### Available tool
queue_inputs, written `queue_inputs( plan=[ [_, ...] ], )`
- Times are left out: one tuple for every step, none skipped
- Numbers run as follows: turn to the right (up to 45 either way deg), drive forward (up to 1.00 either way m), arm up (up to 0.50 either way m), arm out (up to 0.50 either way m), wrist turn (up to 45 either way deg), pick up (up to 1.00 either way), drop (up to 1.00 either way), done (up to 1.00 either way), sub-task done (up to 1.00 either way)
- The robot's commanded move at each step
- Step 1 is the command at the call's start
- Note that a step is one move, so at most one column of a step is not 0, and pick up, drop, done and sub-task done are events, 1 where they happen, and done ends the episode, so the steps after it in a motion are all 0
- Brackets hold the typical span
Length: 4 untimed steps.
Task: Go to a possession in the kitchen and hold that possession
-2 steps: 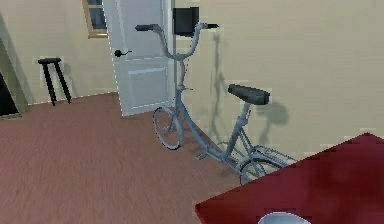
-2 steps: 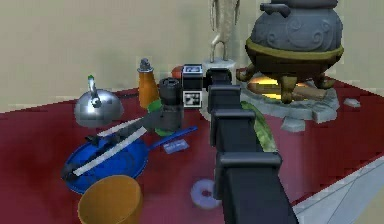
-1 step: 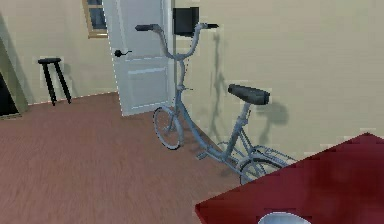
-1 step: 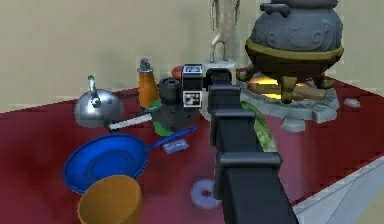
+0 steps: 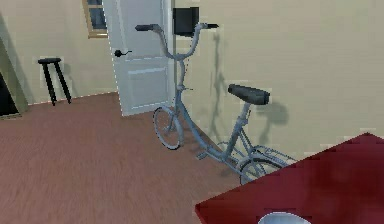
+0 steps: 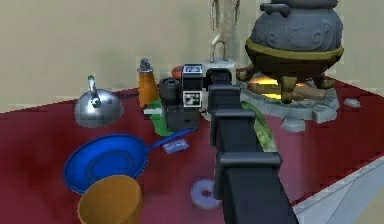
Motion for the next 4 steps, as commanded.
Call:
queue_inputs(
  plan=[
    [0.0,0.00,-0.16,0.00,0.0,0.00,0.00,0.00,0.00],
    [0.0,0.00,0.00,0.00,0.0,1.00,0.00,0.00,0.00],
    [0.0,0.00,0.10,0.00,0.0,0.00,0.00,0.00,0.00],
    [0.0,0.00,0.00,0.00,0.0,0.00,0.00,1.00,0.00]
  ],
)
